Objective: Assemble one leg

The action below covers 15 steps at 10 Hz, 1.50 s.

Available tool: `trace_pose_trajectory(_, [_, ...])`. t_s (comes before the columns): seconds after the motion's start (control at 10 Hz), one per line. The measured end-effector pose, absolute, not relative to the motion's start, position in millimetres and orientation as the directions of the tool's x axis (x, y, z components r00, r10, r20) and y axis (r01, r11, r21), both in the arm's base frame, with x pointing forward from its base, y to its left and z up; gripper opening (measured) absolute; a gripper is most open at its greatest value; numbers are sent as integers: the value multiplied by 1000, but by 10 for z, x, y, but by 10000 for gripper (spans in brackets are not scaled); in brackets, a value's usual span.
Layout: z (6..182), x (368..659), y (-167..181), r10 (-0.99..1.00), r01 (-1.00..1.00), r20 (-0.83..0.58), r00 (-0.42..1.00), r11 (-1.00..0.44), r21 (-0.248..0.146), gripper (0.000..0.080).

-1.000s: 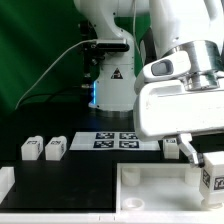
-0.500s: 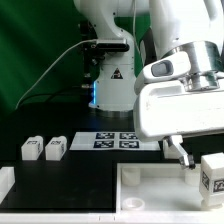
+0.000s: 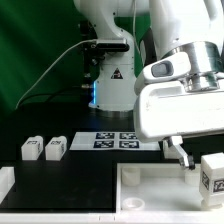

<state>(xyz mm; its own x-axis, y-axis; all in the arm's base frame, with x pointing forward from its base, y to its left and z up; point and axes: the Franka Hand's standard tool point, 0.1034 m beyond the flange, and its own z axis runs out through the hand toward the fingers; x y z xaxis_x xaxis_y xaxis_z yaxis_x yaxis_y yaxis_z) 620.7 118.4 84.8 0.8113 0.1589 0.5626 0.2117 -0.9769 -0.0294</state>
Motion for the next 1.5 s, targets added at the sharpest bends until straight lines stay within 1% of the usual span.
trace_pose_trajectory(0.1, [861, 6205, 1196, 166, 217, 527, 834, -976, -36, 649])
trace_pose_trajectory(0.2, [935, 6229, 1205, 173, 220, 465, 868, -974, -47, 649])
trace_pose_trajectory(0.3, [1025, 6275, 1236, 188, 226, 362, 913, -972, -66, 649])
trace_pose_trajectory(0.4, [1055, 6317, 1253, 194, 221, 247, 949, -971, -88, 649])
trace_pose_trajectory(0.5, [1046, 6356, 1254, 204, 221, 155, 967, -970, -105, 649])
trace_pose_trajectory(0.6, [1007, 6379, 1243, 208, 219, 95, 973, -969, -116, 649])
trace_pose_trajectory(0.7, [968, 6313, 1240, 221, 216, -18, 975, -967, -133, 649])
trace_pose_trajectory(0.8, [960, 6385, 1235, 221, 213, -44, 974, -967, -140, 649])
trace_pose_trajectory(0.9, [927, 6420, 1213, 215, 209, -29, 976, -968, -139, 649])
trace_pose_trajectory(1.0, [891, 6410, 1197, 212, 205, -34, 977, -969, -139, 649])
trace_pose_trajectory(1.2, [887, 6414, 1204, 201, 195, -33, 979, -971, -139, 649])
trace_pose_trajectory(1.3, [887, 6413, 1204, 201, 195, -33, 979, -971, -139, 528])
trace_pose_trajectory(1.4, [887, 6413, 1204, 201, 195, -33, 979, -971, -139, 388])
trace_pose_trajectory(1.5, [887, 6415, 1196, 200, 194, -33, 979, -971, -138, 301])
